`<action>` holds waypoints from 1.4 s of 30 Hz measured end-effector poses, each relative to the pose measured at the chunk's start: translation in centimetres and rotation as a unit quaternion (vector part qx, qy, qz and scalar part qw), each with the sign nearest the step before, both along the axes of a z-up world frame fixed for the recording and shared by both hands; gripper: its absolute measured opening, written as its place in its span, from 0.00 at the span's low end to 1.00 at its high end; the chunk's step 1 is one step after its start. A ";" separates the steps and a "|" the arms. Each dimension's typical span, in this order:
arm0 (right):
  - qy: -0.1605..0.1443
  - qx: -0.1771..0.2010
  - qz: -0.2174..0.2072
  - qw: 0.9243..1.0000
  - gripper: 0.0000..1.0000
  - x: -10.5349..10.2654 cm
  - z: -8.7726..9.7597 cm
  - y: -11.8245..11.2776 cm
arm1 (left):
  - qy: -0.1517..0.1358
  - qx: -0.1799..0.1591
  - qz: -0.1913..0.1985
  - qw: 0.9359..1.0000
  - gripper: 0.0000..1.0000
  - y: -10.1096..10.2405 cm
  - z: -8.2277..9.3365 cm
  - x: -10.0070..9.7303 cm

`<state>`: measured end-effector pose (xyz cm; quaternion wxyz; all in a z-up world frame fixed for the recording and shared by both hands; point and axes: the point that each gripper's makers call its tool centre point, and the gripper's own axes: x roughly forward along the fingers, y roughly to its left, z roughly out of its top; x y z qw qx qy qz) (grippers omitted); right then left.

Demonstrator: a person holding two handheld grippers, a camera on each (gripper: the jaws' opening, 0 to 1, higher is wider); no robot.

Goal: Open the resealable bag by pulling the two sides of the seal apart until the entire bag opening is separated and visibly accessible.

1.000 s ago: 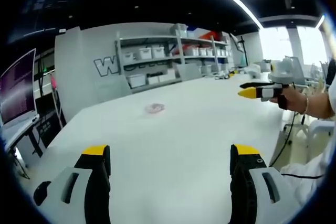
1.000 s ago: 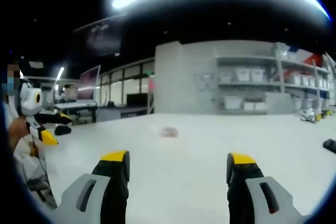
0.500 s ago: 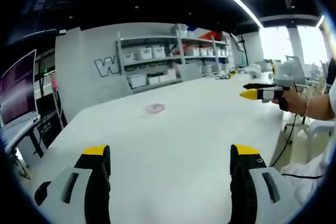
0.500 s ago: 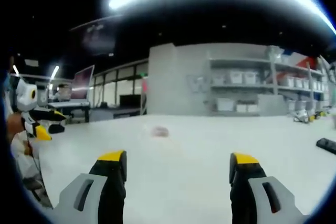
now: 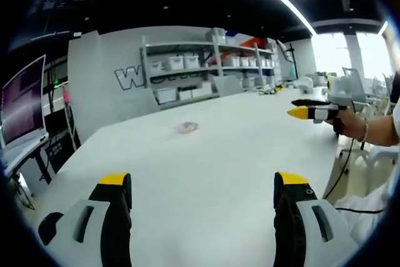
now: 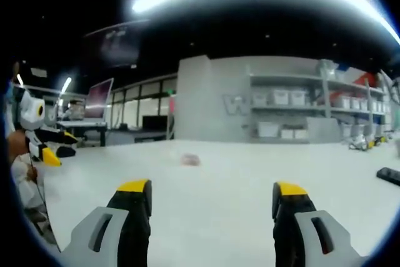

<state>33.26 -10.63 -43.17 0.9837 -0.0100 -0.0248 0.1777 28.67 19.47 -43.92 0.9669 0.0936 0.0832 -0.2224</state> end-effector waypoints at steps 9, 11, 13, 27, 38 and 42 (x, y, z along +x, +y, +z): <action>-0.007 -0.004 0.005 1.000 0.79 0.0 0.1 0.3 | -0.001 -0.013 0.009 1.000 0.91 0.4 -0.6 0.3; -0.008 -0.001 0.005 1.000 0.79 0.0 0.1 0.2 | -0.005 -0.016 0.010 1.000 0.91 0.5 -0.7 0.4; -0.010 -0.001 0.003 1.000 0.79 0.0 0.1 0.1 | -0.007 -0.019 0.010 1.000 0.91 0.6 -0.8 0.5; -0.017 0.001 0.003 1.000 0.79 0.1 0.1 -0.4 | -0.007 -0.035 0.017 0.999 0.89 1.1 -2.8 1.7; -0.018 0.011 0.002 1.000 0.80 0.0 0.2 -0.6 | -0.001 -0.044 0.017 0.999 0.89 1.0 -4.1 2.6; -0.018 0.012 0.002 1.000 0.80 0.1 0.2 -0.7 | -0.007 -0.044 0.017 0.999 0.88 0.8 -4.2 2.8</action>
